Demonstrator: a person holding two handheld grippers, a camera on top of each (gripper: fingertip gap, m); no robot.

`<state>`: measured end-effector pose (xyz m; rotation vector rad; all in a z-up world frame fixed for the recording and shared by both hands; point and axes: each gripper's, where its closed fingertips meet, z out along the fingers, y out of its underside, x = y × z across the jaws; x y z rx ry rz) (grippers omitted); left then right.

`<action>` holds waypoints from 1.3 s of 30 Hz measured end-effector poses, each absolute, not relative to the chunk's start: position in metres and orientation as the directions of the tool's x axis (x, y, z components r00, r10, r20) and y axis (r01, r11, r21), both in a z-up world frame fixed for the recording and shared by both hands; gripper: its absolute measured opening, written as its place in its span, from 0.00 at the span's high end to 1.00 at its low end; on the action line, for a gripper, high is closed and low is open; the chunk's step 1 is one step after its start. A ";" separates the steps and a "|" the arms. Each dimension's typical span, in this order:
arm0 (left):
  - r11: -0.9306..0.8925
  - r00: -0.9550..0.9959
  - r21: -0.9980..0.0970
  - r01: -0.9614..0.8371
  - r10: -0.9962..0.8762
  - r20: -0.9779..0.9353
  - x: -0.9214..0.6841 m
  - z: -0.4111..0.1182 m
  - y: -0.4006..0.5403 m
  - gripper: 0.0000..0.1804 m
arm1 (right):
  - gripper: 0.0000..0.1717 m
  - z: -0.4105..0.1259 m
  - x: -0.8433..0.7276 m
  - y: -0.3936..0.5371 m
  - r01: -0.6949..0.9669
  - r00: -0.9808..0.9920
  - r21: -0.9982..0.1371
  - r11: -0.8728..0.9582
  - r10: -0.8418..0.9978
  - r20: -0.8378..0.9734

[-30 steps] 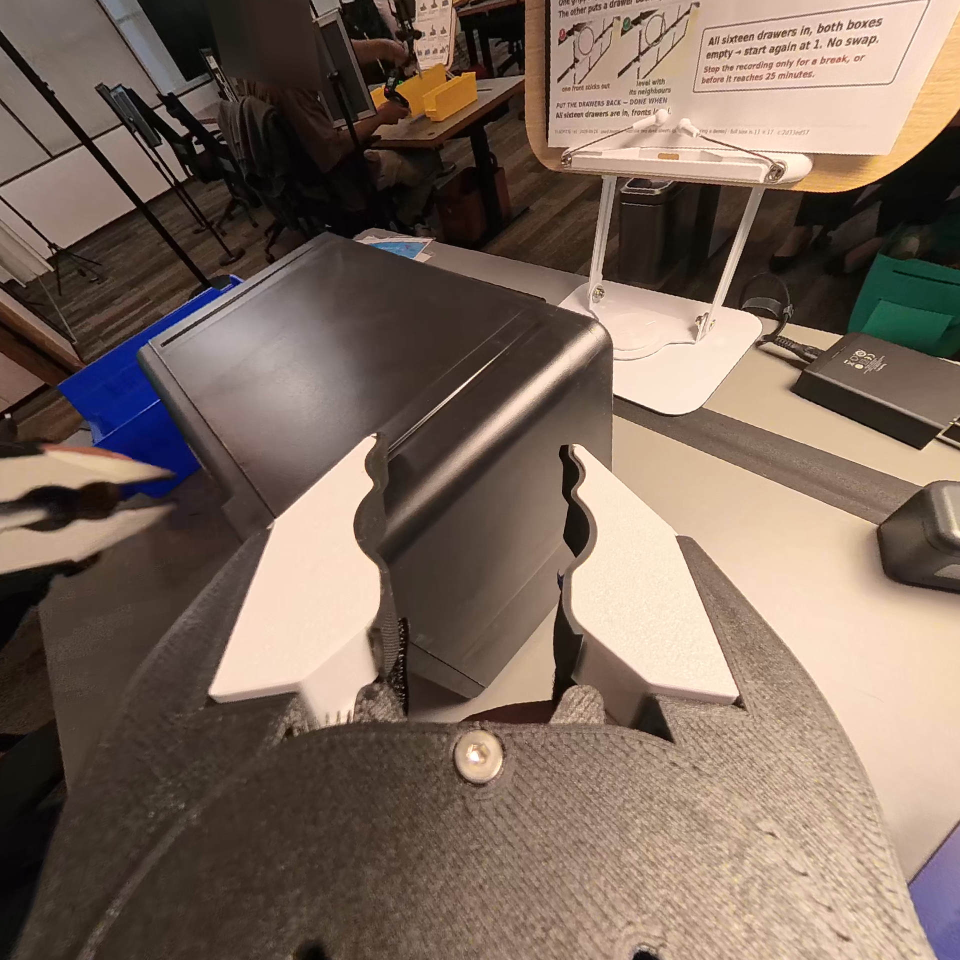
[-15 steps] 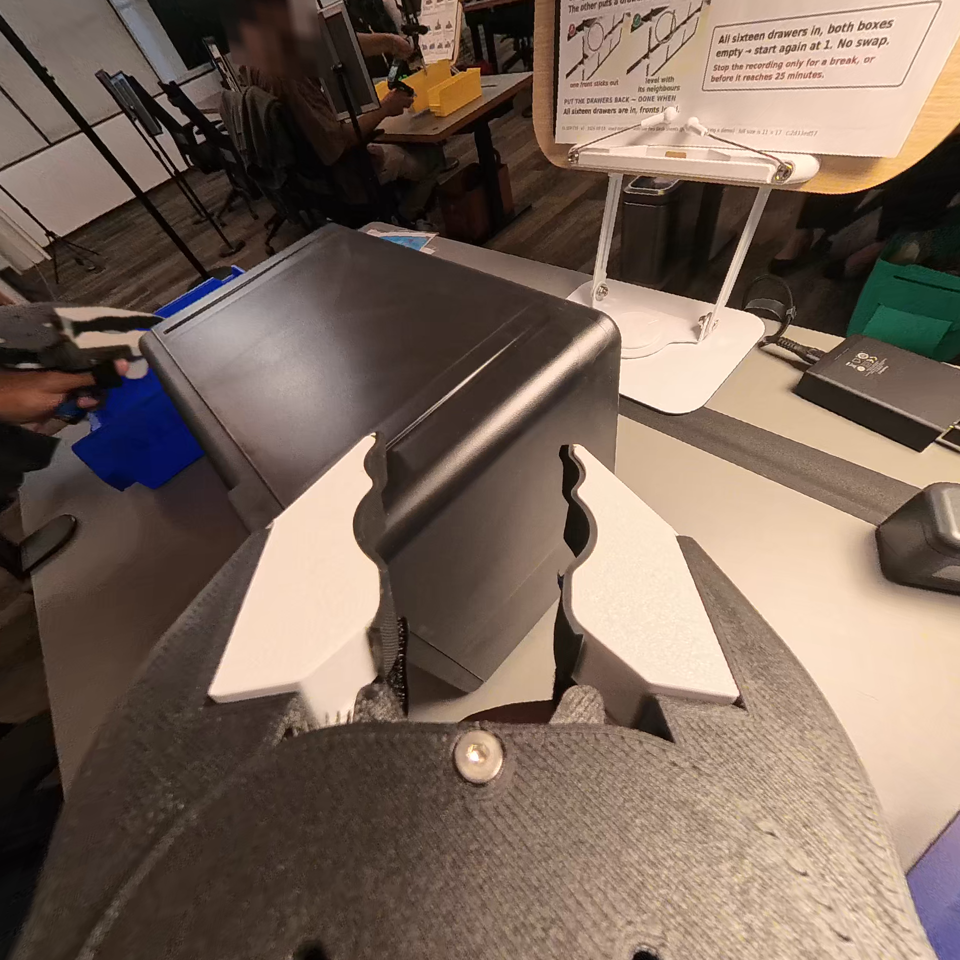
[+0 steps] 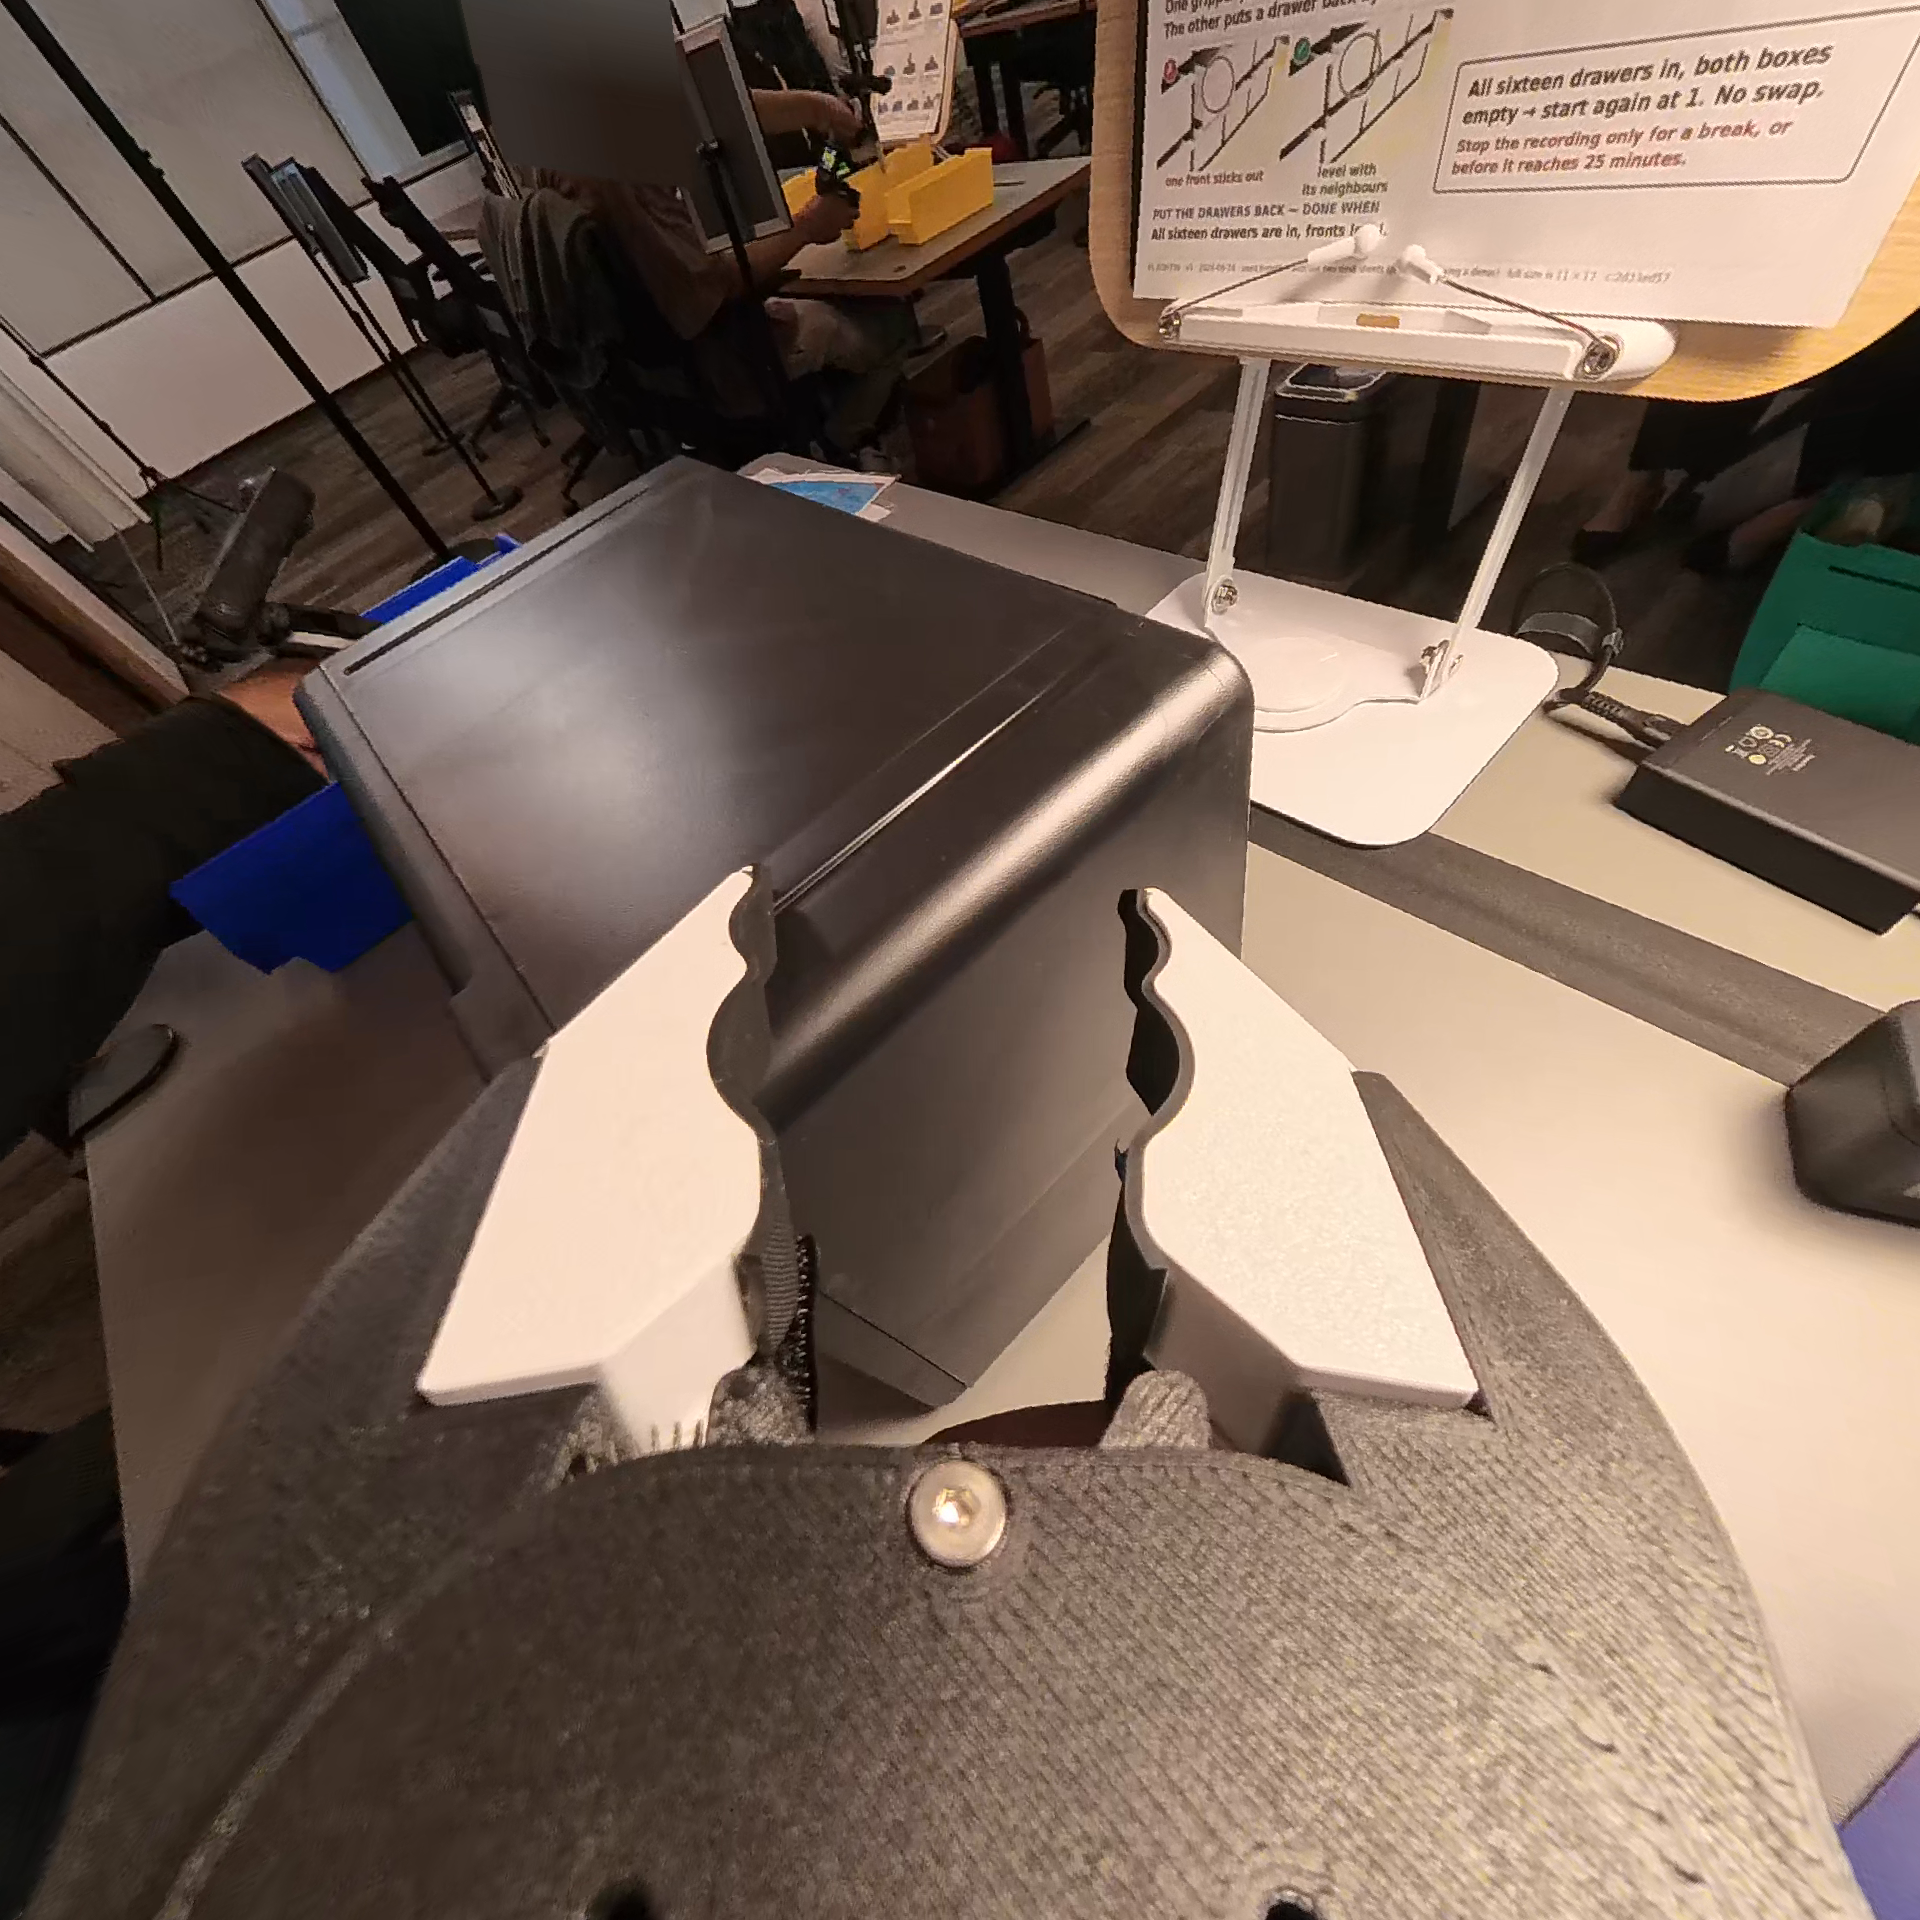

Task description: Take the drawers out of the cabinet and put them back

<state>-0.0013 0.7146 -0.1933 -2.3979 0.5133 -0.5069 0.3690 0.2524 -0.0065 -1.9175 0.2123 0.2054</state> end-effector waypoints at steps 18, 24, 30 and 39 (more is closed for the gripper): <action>-0.221 0.809 -0.958 -0.181 -0.588 -0.017 -0.010 -0.046 0.675 1.00 | 0.60 -0.006 0.367 0.251 -0.239 0.970 -0.909 -0.342 -0.049 -0.237; 0.282 0.474 -0.952 -0.120 -0.826 -0.305 0.040 0.062 0.551 0.99 | 0.60 -0.006 0.367 0.251 -0.243 0.969 -0.908 -0.342 -0.046 -0.242; 0.624 -0.205 -0.777 -0.076 -0.773 -0.601 0.089 0.006 0.360 0.99 | 0.60 -0.006 0.368 0.251 -0.247 0.968 -0.907 -0.341 -0.047 -0.246; 0.814 -0.753 -0.572 -0.104 -0.440 -0.489 0.095 -0.143 0.226 0.99 | 0.60 -0.006 0.368 0.251 -0.246 0.969 -0.908 -0.340 -0.050 -0.244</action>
